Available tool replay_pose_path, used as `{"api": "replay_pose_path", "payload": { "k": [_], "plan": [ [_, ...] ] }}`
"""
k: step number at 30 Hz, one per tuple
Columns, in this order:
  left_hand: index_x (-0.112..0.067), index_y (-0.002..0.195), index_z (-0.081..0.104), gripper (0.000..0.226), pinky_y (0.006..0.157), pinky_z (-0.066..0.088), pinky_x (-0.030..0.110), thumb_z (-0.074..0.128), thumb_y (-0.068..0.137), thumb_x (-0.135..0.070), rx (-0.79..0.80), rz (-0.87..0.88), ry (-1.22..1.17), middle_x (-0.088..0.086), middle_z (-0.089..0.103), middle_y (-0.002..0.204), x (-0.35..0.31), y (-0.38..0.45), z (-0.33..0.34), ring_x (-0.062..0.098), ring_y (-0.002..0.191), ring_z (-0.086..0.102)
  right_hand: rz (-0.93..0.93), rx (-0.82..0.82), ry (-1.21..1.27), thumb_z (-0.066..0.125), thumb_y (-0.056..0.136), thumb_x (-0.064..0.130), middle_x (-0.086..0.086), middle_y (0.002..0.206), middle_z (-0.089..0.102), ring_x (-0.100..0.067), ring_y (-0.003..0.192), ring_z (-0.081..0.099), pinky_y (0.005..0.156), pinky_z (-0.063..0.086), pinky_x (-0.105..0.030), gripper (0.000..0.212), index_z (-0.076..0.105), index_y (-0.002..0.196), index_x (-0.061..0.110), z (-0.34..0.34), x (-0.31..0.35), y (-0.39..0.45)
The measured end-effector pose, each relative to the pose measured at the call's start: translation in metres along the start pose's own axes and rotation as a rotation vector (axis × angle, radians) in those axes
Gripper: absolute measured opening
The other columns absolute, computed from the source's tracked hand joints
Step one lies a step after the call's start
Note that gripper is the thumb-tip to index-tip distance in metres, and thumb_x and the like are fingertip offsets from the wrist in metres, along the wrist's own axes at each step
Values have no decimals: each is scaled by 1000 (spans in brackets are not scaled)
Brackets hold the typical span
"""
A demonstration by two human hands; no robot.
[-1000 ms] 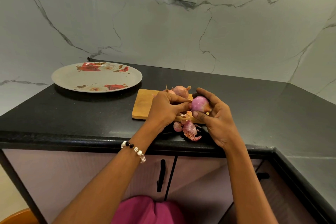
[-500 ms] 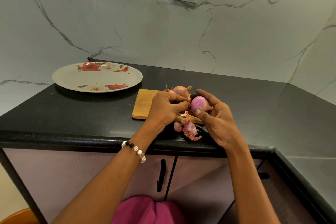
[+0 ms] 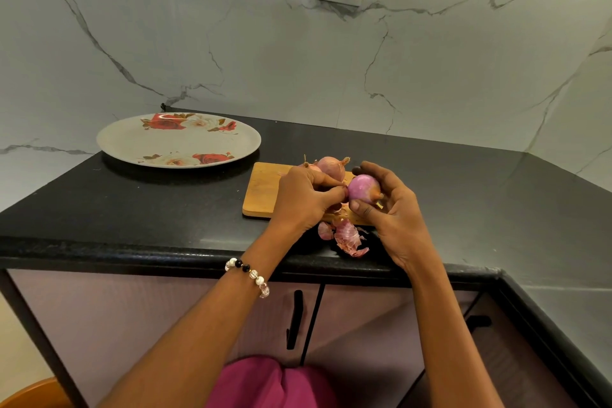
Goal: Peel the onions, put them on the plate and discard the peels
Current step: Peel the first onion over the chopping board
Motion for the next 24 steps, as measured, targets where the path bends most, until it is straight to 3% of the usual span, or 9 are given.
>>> {"api": "replay_pose_path", "payload": {
  "k": [4, 10, 14, 19, 22, 24],
  "plan": [
    [-11, 84, 77, 7, 62, 51, 12, 74, 77, -12, -27, 92, 143, -10, 65, 68, -9, 1, -1, 2, 65, 63, -18, -7, -30, 70, 81, -12, -7, 130, 57, -20, 110, 65, 82, 60, -30, 60, 54, 132, 15, 0, 1, 0],
    [-15, 72, 70, 7, 60, 44, 7, 71, 75, -8, -22, 173, 209, -16, 57, 62, -19, -2, 2, -5, 63, 57, -19, 2, -53, 71, 80, -12, -6, 131, 57, -24, 113, 64, 84, 60, -34, 62, 53, 133, 16, 1, 1, 0],
    [-14, 71, 67, 9, 58, 44, 8, 69, 77, -8, -10, 167, 187, -11, 58, 63, -19, -2, 3, -1, 61, 56, -11, 3, 19, 70, 80, -11, -5, 130, 58, -21, 110, 65, 79, 60, -30, 63, 52, 133, 18, 2, 2, 0],
    [-14, 72, 66, 9, 61, 48, 18, 68, 80, -12, -36, 110, 144, -4, 62, 66, -11, 1, 1, 10, 63, 61, 13, -54, 202, 70, 79, 12, -12, 128, 60, -25, 108, 67, 89, 58, -34, 58, 50, 134, 16, -5, 4, -1],
    [-14, 74, 66, 9, 63, 53, 27, 69, 82, -16, -64, 82, 134, -1, 65, 68, -7, 3, -2, 15, 67, 64, 58, -99, 453, 60, 85, 14, -15, 118, 63, -27, 100, 70, 80, 61, -34, 47, 50, 130, 5, -8, 1, 0],
    [-13, 77, 67, 8, 63, 51, 22, 69, 83, -18, -89, 76, 136, -2, 64, 71, -6, 3, -4, 13, 68, 63, 71, -138, 561, 56, 87, 16, -18, 116, 61, -32, 102, 66, 76, 61, -33, 40, 52, 125, 2, -12, 0, 0]
  ]
}}
Point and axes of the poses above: each hand's wrist, its own y-axis towards the middle knuckle, its own z-axis out of the palm, x = y × z, the point moved 10 cm from there along y, towards the middle knuckle
